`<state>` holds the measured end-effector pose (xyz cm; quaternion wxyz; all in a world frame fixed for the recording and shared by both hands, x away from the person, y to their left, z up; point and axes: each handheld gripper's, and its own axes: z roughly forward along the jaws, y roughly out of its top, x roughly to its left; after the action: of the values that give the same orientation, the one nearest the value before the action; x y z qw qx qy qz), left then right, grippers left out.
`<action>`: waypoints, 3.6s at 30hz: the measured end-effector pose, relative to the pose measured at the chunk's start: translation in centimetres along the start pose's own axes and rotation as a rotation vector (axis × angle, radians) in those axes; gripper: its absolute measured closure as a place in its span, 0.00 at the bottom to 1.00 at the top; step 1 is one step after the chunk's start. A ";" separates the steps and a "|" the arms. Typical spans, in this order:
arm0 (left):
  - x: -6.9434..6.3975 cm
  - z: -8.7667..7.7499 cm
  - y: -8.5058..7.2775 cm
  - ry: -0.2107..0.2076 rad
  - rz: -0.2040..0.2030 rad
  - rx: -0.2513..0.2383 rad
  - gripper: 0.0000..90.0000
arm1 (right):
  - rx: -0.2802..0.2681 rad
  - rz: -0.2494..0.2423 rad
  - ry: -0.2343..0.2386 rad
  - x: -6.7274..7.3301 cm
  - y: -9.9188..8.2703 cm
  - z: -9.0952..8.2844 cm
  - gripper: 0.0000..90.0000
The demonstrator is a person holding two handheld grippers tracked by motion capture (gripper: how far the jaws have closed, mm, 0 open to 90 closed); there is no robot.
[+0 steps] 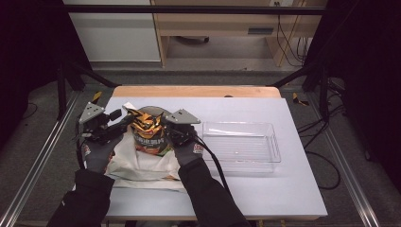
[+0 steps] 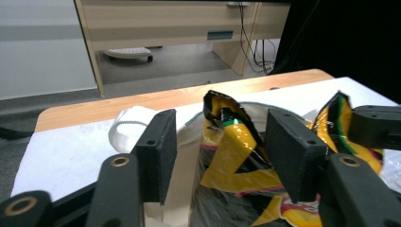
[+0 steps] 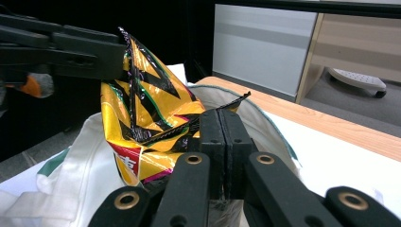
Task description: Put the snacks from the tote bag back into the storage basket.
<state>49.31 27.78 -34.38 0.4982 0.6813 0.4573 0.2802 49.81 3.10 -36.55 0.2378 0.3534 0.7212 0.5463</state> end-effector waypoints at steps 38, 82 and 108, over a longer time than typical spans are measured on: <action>-0.9 0.1 -1.3 0.001 -0.028 0.067 0.97 | 0.006 0.034 0.001 0.3 -0.5 0.2 0.76; -2.3 -5.1 1.7 -0.037 -0.046 -0.074 0.99 | -0.074 0.046 0.094 1.0 4.2 -2.6 1.00; -5.2 -7.0 5.2 -0.070 -0.003 -0.142 0.99 | -0.154 0.017 0.098 0.2 7.2 -6.9 1.00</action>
<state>42.99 25.59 -26.73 0.5615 0.6529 0.4195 0.2872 46.41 0.10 -27.67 0.2237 0.3131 0.6848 0.6189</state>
